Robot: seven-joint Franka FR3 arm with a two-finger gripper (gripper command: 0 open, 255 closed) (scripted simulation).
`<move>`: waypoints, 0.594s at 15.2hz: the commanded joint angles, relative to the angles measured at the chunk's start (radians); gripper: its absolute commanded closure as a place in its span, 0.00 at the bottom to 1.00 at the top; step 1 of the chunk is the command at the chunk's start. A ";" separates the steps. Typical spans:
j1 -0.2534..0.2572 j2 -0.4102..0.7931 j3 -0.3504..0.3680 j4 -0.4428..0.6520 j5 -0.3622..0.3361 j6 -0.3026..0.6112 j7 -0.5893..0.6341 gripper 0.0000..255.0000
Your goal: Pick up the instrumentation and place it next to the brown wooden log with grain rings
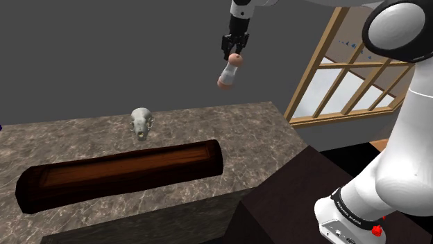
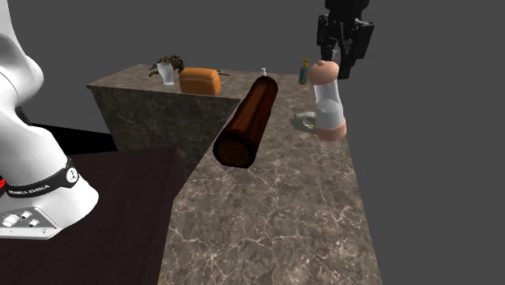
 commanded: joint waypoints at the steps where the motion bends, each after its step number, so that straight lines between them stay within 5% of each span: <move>1: 0.027 0.011 0.011 0.019 -0.005 -0.006 0.041 1.00; 9: 0.137 0.118 0.055 0.184 -0.024 -0.058 0.201 1.00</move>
